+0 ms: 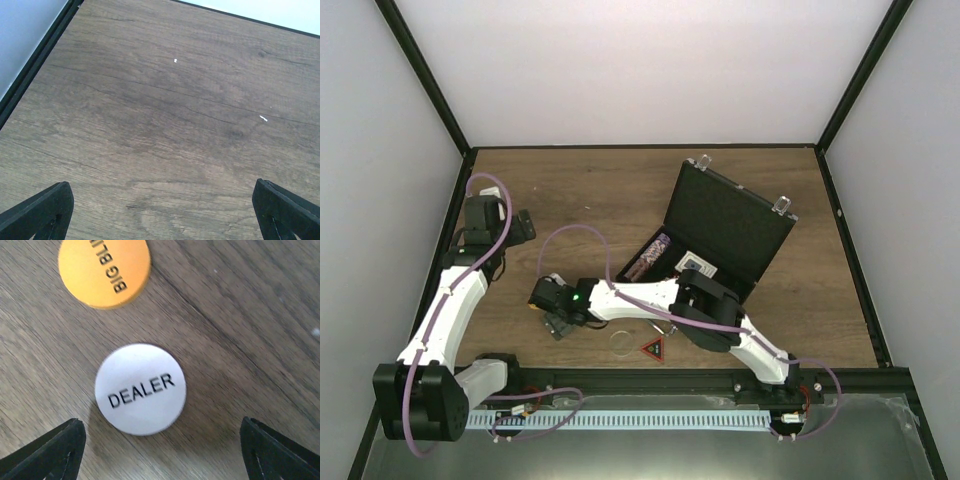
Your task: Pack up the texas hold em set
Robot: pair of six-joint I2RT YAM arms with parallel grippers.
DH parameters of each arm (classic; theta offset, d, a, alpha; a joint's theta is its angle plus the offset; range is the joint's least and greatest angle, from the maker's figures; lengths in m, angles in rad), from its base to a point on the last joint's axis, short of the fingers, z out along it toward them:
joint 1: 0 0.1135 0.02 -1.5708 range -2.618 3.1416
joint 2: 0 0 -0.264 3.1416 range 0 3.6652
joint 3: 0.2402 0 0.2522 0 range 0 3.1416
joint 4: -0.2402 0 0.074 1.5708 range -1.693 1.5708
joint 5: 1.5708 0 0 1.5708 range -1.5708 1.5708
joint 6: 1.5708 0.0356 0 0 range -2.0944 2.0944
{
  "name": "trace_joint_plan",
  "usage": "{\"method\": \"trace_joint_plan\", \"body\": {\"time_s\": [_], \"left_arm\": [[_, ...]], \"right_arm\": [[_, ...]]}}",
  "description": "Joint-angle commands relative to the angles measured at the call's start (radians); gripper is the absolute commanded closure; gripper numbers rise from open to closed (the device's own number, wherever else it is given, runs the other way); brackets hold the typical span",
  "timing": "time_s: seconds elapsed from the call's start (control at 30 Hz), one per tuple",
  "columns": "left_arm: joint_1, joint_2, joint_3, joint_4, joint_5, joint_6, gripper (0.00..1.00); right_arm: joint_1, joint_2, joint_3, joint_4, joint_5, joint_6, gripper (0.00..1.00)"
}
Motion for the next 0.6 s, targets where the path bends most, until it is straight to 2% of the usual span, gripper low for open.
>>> {"method": "trace_joint_plan", "body": {"time_s": [0.0,0.23,0.57], "left_arm": [[0.004,-0.001,-0.001,0.005,0.004,0.003,0.0],[0.004,0.0,-0.001,0.006,0.007,0.005,0.0],[0.005,0.001,-0.002,0.005,0.011,0.006,0.0]], "right_arm": [[0.004,0.046,0.073,0.01,0.001,-0.041,0.15],[0.006,0.095,0.112,-0.018,0.023,-0.088,0.24],[0.009,0.131,0.111,-0.01,-0.005,-0.149,0.31]]}}
